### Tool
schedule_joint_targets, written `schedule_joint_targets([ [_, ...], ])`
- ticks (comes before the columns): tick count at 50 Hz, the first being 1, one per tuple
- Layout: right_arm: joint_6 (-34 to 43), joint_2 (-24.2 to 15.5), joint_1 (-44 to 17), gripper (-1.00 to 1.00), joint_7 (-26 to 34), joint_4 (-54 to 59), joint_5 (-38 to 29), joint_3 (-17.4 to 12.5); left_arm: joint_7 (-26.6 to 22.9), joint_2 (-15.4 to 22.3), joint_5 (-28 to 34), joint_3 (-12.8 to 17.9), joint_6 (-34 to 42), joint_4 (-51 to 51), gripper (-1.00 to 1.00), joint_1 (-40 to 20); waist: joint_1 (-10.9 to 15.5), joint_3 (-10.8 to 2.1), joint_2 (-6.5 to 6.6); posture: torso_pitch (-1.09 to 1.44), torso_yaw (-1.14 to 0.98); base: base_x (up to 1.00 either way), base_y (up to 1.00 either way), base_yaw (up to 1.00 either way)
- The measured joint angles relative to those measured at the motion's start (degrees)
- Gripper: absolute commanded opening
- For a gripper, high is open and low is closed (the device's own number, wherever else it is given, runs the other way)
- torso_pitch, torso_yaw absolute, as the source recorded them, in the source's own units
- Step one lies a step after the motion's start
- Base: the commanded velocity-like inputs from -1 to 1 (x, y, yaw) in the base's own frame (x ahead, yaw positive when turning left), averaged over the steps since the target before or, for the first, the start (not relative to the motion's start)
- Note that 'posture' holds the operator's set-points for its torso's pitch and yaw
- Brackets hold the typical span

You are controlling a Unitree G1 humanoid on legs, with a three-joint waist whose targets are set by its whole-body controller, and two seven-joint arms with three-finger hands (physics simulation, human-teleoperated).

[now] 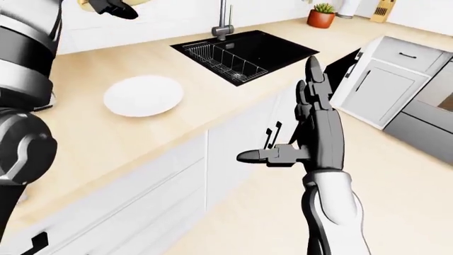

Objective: Place the baguette on the rack of the toaster oven.

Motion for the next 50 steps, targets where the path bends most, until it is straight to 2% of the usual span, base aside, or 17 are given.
schedule_joint_targets([
  [5, -0.39, 0.11, -0.2, 1.0, -0.04, 0.27, -0.23, 0.45, -2.3, -0.03, -2.08, -0.16, 1.77, -5.79, -1.0, 2.14, 0.01, -0.17, 0.09, 0.0, -0.67, 0.0, 0.0, 0.0],
  [14, -0.64, 0.3, 0.01, 1.0, 0.05, 0.56, -0.73, 0.79, -7.58, 0.37, -3.14, -0.6, 5.14, -15.1, -1.0, 6.7, -0.01, 0.51, 0.22, 0.0, -0.67, 0.0, 0.0, 0.0],
  [22, -1.52, 0.68, 0.73, 1.0, 0.31, 1.08, -0.83, 0.72, -18.21, -1.19, -2.02, -0.75, 12.91, -35.89, -1.0, 10.69, -0.04, 0.98, 0.43, 0.0, -0.64, 0.0, 0.0, 0.0],
  [30, -3.15, 1.11, 1.43, 1.0, 0.25, 2.12, -0.78, 0.77, -28.28, -2.52, 0.26, -0.36, 21.44, -55.8, -1.0, 14.2, 0.47, 0.83, 1.01, 0.0, -0.6, 0.0, 0.0, 0.0],
  [43, -4.81, 1.47, 1.74, 1.0, 0.14, 3.66, -0.95, 1.51, -39.94, -3.63, 5.96, -0.68, 30.27, -73.82, -1.0, 18.93, 2.15, 1.17, 1.2, 0.0, -0.54, 0.0, 0.0, 0.0],
  [50, -4.83, 1.46, 1.75, 1.0, 0.14, 3.56, -1.07, 1.69, -44.43, -3.93, 8.75, -0.5, 32.94, -79.19, -1.0, 21.0, 3.27, 1.32, 1.13, 0.0, -0.5, 0.0, 0.0, 0.0],
])
